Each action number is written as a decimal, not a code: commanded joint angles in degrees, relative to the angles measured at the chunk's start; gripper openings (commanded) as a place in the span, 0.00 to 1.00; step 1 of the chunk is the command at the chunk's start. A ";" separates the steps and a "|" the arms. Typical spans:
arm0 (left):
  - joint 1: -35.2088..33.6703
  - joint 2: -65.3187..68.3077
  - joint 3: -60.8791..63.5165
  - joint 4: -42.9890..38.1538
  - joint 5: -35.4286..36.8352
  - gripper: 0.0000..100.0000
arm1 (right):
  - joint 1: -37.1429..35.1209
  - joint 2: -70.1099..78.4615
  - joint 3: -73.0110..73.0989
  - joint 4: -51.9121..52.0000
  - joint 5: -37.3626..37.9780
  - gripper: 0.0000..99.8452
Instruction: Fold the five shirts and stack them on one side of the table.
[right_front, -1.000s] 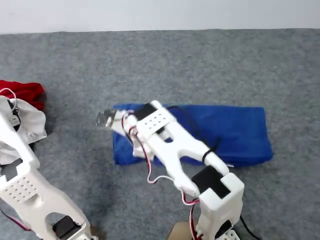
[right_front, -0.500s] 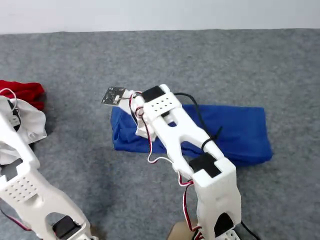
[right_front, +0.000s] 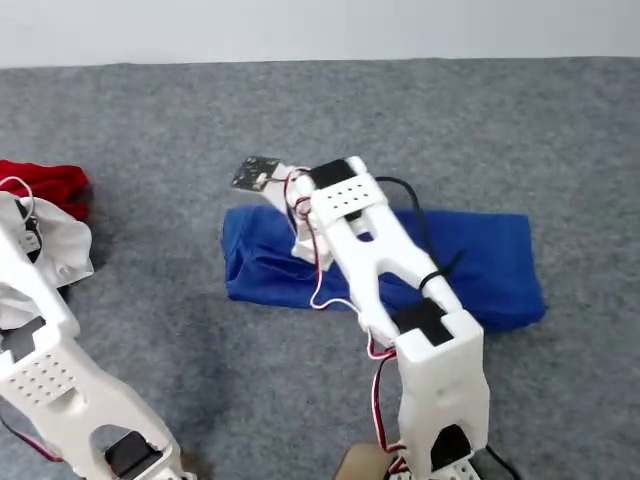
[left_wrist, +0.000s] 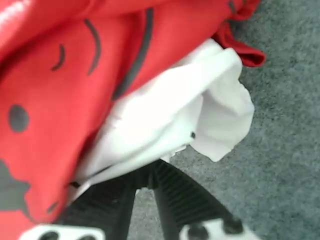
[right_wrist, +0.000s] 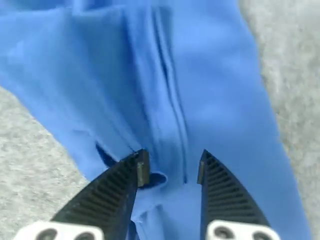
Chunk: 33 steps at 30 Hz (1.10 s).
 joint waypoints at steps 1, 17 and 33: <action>0.18 -0.26 -0.22 -0.26 -0.44 0.01 | 2.33 -0.40 -2.99 0.13 0.26 0.17; 2.81 -0.26 -0.22 -0.35 -0.35 0.01 | -5.14 -13.58 -3.08 9.54 0.26 0.11; 2.99 -0.26 -0.22 -0.35 -0.35 0.01 | 4.00 0.04 -0.26 7.52 0.35 0.11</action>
